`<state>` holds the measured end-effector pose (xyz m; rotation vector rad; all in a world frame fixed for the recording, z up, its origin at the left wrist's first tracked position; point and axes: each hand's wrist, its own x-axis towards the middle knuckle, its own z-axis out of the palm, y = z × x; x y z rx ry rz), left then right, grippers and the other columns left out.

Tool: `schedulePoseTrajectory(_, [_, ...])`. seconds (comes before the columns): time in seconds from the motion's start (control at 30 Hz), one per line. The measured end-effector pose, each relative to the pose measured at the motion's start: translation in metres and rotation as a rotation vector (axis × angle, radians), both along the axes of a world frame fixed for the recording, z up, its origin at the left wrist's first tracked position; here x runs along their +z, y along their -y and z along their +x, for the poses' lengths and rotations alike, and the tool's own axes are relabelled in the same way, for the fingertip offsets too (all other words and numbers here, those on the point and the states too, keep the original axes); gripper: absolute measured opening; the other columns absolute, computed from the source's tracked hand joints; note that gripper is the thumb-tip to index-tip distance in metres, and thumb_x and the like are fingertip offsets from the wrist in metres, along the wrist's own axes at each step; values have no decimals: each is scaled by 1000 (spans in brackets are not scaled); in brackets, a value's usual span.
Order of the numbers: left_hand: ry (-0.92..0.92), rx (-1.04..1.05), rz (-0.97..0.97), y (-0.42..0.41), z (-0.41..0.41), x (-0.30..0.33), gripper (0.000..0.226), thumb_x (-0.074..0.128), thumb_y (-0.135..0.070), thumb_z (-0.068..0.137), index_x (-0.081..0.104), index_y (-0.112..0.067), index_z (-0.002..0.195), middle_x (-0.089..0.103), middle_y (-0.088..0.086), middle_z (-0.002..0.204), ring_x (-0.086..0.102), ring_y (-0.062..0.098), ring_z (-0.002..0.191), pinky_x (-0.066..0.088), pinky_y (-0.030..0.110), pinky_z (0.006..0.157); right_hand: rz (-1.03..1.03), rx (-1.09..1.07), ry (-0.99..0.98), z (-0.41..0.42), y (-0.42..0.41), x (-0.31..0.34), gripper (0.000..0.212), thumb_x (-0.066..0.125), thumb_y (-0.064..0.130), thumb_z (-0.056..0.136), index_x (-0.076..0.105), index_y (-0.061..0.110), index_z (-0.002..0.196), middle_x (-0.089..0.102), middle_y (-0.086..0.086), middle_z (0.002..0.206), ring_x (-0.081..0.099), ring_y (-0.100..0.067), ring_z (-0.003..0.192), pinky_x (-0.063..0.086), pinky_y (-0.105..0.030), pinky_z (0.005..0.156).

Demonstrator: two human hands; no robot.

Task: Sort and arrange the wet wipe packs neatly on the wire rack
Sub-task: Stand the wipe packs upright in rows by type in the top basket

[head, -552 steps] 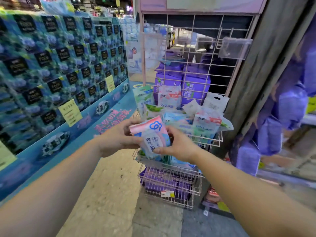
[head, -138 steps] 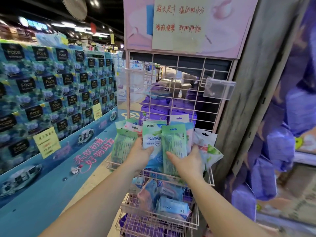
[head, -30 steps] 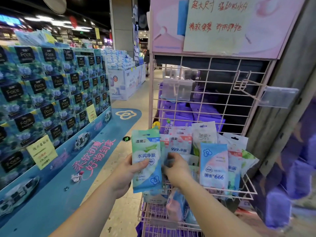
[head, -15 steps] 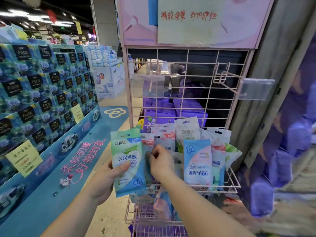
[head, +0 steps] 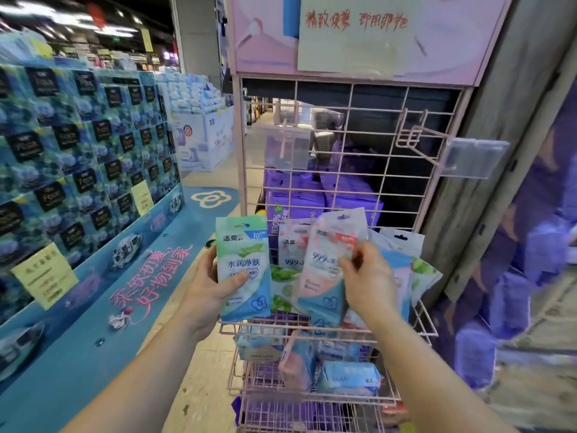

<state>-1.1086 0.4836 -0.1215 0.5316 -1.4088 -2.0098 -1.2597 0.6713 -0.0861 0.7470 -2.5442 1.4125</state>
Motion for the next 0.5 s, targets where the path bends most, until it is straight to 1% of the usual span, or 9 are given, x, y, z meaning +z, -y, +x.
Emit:
schedulePoseTrajectory(0.03, [-1, 5, 1, 1, 0, -1, 62, 63, 7, 82, 41, -17, 134, 68, 9, 111, 73, 19, 84, 60, 33, 61, -21, -26, -7, -5, -5, 1, 14, 59, 20, 91, 52, 9, 93, 55, 0, 79, 49, -23, 75, 24, -28, 60])
schedulePoseTrajectory(0.1, [3, 21, -10, 2, -1, -3, 69, 64, 6, 81, 36, -18, 139, 69, 7, 110, 73, 20, 86, 60, 33, 63, -43, -55, -26, -13, -11, 3, 14, 60, 21, 91, 51, 11, 91, 58, -1, 79, 54, -27, 78, 33, -32, 63])
schedulePoseTrajectory(0.17, [-5, 36, -11, 2, -4, -4, 70, 64, 7, 81, 35, -21, 139, 72, 0, 103, 73, 18, 85, 60, 33, 61, 2, -47, -25, -18, -13, 2, 16, 61, 25, 90, 49, 15, 91, 60, -2, 81, 59, -31, 84, 45, -38, 69])
schedulePoseTrajectory(0.2, [-11, 38, -4, 1, -4, -3, 72, 63, 7, 82, 34, -25, 139, 74, -3, 98, 73, 16, 83, 60, 33, 61, 29, -41, -24, -18, -12, 1, 16, 61, 26, 89, 50, 16, 93, 62, -2, 85, 60, -31, 86, 48, -39, 72])
schedulePoseTrajectory(0.23, [-14, 32, 10, 1, -4, -2, 75, 63, 8, 82, 32, -28, 140, 75, -6, 94, 73, 16, 82, 61, 34, 61, 48, -41, -29, -17, -11, 0, 18, 63, 26, 88, 51, 17, 97, 63, -2, 91, 61, -30, 90, 49, -40, 74])
schedulePoseTrajectory(0.27, [-14, 23, 18, 0, -4, -1, 76, 63, 8, 82, 32, -27, 141, 76, -6, 91, 74, 16, 81, 61, 34, 62, 56, -44, -49, -16, -9, -2, 22, 65, 25, 86, 52, 18, 103, 64, -2, 99, 60, -28, 95, 49, -40, 77])
schedulePoseTrajectory(0.33, [-5, -6, 13, -1, -2, 1, 63, 63, 7, 81, 43, -20, 134, 77, -1, 92, 74, 18, 81, 61, 35, 63, 74, -45, -130, -11, -6, -7, 36, 70, 20, 81, 50, 18, 112, 56, -5, 113, 57, -28, 100, 48, -41, 79])
schedulePoseTrajectory(0.4, [10, -29, 18, -2, -1, 3, 48, 63, 7, 81, 54, -19, 120, 76, 4, 95, 74, 21, 79, 61, 37, 63, 128, -44, -216, -3, -2, -13, 43, 70, 13, 78, 50, 19, 115, 49, -7, 114, 56, -32, 95, 49, -42, 73])
schedulePoseTrajectory(0.5, [22, -29, 23, -2, -1, 4, 43, 62, 6, 82, 55, -20, 115, 76, 3, 93, 74, 23, 78, 61, 38, 62, 186, 23, -400, 8, 4, -25, 43, 66, -1, 73, 63, 20, 109, 53, -7, 97, 58, -31, 80, 50, -37, 60])
